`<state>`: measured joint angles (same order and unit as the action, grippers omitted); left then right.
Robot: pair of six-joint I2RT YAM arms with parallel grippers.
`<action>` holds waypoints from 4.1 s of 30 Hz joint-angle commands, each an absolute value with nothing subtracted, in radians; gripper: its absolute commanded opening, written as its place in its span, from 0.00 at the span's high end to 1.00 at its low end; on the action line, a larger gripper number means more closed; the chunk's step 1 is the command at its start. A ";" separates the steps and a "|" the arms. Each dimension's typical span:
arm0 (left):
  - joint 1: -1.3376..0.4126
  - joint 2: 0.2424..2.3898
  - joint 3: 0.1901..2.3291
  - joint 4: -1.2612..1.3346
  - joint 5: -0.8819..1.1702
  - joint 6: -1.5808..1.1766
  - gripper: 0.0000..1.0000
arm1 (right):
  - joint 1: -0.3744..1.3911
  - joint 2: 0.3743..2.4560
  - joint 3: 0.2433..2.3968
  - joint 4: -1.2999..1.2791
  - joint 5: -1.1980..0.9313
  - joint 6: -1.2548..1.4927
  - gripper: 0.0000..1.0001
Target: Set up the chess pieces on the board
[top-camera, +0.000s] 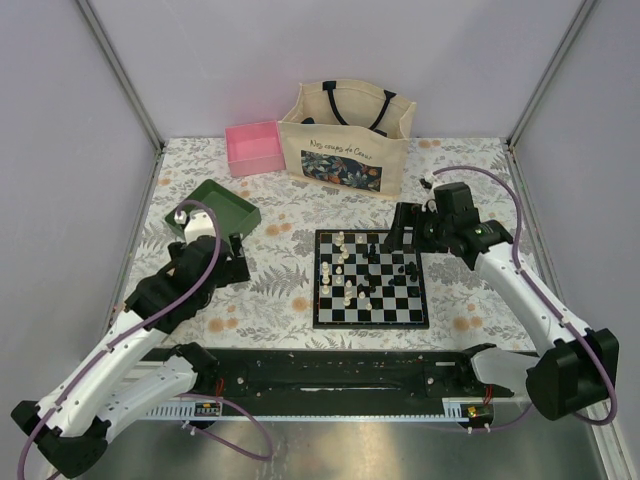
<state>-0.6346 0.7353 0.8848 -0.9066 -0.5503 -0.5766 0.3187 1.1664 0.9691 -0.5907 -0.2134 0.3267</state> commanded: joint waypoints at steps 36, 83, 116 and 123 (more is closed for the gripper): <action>-0.629 0.745 0.888 -0.931 -0.663 -0.525 0.01 | 0.339 1.752 1.282 -0.615 0.006 0.385 0.51; -0.627 0.762 0.890 -0.928 -0.647 -0.517 0.01 | 0.374 1.779 1.348 -0.652 0.179 0.344 0.80; -0.626 0.762 0.888 -0.928 -0.657 -0.515 0.01 | 0.272 1.901 1.364 -0.632 0.106 0.348 0.73; -0.624 0.769 0.891 -0.927 -0.652 -0.515 0.01 | 0.272 1.876 1.364 -0.640 0.097 0.345 0.56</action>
<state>-0.6323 0.7692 0.8562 -0.9489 -0.6384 -0.5236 0.2737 1.8980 1.3540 -0.6483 0.1108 0.3546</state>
